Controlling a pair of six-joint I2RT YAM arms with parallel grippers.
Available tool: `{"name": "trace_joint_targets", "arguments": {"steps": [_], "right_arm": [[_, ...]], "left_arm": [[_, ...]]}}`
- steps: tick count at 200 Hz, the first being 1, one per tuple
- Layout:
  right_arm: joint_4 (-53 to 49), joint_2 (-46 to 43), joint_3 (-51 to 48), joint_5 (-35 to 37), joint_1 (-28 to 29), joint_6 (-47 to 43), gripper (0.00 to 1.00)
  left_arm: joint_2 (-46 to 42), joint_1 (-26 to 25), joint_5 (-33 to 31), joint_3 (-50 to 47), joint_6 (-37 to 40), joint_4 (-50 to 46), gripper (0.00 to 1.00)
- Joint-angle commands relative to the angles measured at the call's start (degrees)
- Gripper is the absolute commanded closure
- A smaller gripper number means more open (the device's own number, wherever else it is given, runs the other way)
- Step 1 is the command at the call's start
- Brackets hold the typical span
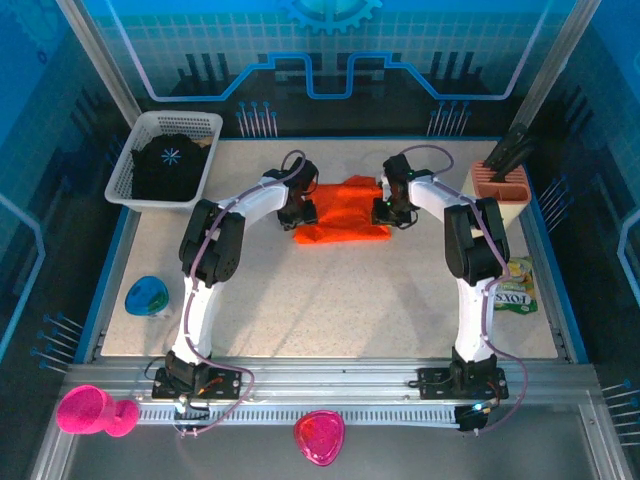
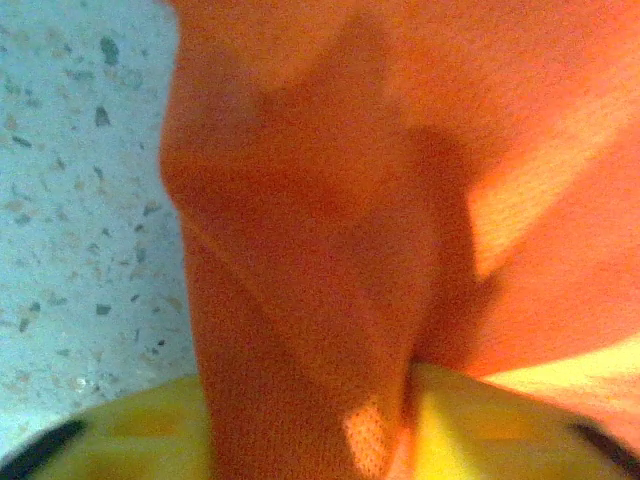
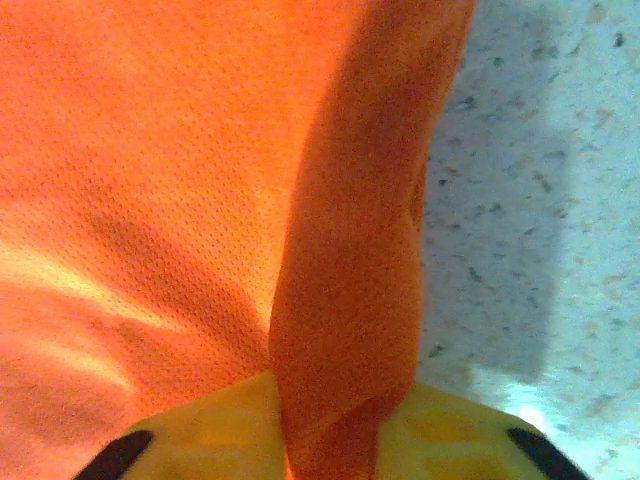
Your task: Fold and stack the t-shirts
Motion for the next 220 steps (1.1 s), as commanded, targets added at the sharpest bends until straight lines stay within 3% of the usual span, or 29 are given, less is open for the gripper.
{"name": "trace_joint_targets", "arguments": {"steps": [1,17,85,159,194,220], "right_arm": [[-1.3,2.0,1.0,0.2,0.6,0.4,0.86],[-1.6,2.0,1.1,0.5,0.6,0.3,0.99],[-2.9,4.5,9.6,3.5,-0.4,-1.8,1.0],[-5.1,18.3,30.7,2.1,-4.0,-1.2,1.0],[-7.6,25.6,42.4,1.7,-4.8,-1.0,1.0],[-8.7,28.9,47.2,1.2,-5.1,-0.2,1.0]], "left_arm": [[4.5,-0.9,1.5,-0.7,0.1,2.3,0.83],[4.9,-0.9,1.5,-0.2,0.4,2.3,1.0],[10.5,1.1,0.2,12.2,4.6,-3.4,1.0],[29.4,5.9,1.2,49.4,11.6,-15.2,1.0],[30.5,8.7,3.6,49.7,11.8,-8.9,1.0],[30.8,10.4,9.3,50.6,11.7,-4.2,1.0]]}}
